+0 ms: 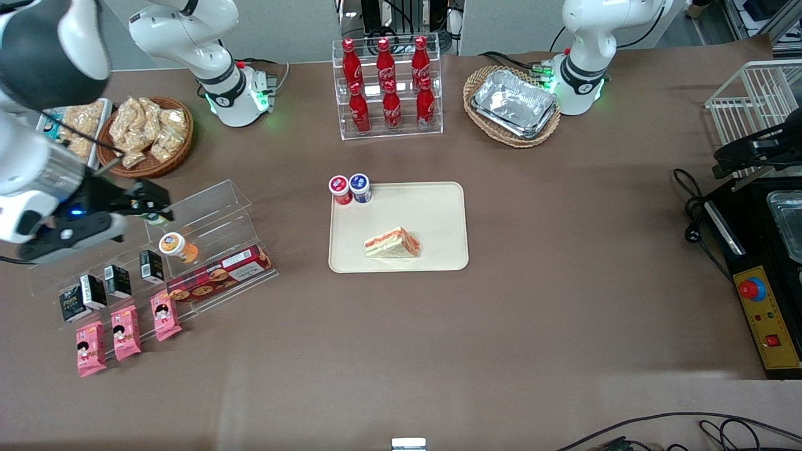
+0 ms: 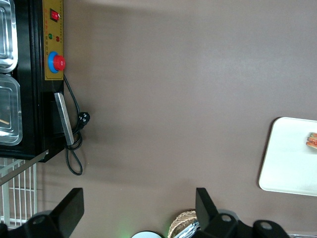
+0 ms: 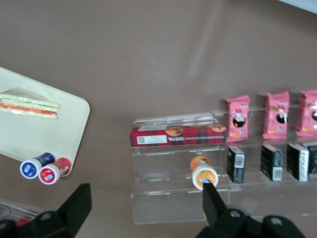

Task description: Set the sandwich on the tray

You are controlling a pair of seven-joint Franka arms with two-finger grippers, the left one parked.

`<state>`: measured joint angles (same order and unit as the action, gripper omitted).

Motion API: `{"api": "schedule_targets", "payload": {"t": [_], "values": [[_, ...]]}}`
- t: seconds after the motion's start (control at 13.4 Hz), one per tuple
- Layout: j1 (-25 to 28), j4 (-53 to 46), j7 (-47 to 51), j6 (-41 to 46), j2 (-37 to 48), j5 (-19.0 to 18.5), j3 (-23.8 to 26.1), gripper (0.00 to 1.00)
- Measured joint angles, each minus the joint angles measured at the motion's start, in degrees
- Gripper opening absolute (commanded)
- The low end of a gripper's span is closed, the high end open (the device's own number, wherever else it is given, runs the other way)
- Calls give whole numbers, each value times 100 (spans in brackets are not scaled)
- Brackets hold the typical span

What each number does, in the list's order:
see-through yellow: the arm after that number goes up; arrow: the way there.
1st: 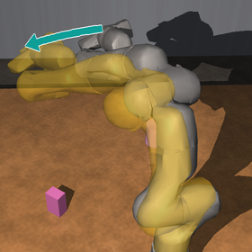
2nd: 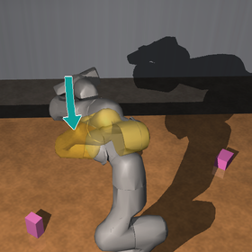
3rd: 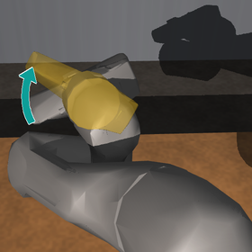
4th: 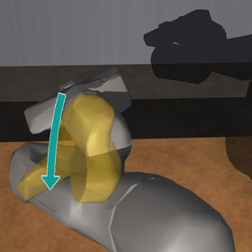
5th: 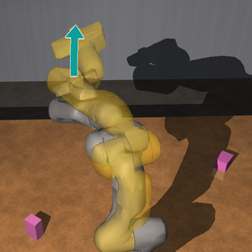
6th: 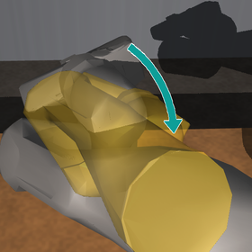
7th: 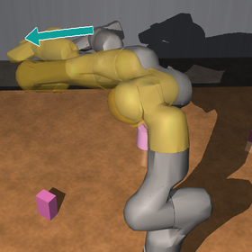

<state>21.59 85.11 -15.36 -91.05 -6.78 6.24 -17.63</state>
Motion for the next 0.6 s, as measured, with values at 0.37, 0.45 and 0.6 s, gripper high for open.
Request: {"api": "schedule_targets", "payload": {"t": [0.37,0.45,0.6], "values": [[20,9,543,178,51,2,-106,100],[35,9,870,197,113,2,-87,100],[46,9,1197,232,219,2,-79,100]]}}
